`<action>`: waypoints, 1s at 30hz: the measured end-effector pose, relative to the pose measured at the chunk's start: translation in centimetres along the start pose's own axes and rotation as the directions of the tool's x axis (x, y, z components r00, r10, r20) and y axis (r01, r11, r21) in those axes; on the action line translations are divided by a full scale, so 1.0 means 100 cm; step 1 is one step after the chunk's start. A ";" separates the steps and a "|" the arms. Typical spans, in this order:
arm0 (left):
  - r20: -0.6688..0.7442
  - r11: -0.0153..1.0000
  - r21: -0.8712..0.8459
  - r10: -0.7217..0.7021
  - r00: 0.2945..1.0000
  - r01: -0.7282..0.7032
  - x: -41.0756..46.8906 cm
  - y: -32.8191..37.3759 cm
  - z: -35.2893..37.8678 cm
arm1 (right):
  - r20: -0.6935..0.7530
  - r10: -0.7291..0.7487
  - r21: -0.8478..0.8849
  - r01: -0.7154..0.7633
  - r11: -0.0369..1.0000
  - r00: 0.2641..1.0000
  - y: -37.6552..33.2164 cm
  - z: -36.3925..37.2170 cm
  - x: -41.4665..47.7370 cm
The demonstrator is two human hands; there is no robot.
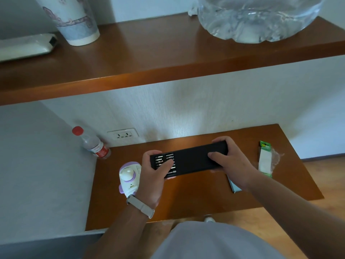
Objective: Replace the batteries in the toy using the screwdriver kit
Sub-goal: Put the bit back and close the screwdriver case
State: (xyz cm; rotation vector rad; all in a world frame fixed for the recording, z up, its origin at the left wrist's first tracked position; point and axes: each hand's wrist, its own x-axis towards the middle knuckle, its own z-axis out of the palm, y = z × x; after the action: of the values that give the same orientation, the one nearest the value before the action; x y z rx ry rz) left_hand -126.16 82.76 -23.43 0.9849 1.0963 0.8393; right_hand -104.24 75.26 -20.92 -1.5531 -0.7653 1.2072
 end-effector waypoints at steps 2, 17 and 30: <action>0.001 1.000 -0.005 -0.015 1.000 0.015 0.001 -0.001 0.001 | 0.012 0.003 -0.026 -0.002 1.000 1.000 0.000 0.003 0.002; 0.071 0.999 0.046 -0.006 0.997 0.003 0.003 -0.007 0.010 | 0.042 0.020 -0.136 -0.014 0.991 0.999 0.016 0.033 0.010; 0.130 0.991 0.131 -0.041 0.991 0.024 0.028 -0.012 0.011 | 0.093 0.114 -0.440 -0.062 0.896 0.989 0.020 0.025 0.027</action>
State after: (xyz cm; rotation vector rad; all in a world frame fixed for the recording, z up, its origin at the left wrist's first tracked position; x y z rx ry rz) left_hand -124.33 84.71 -25.30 1.1118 1.0593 0.6736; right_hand -106.01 77.81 -23.75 -1.9105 -1.1116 1.2579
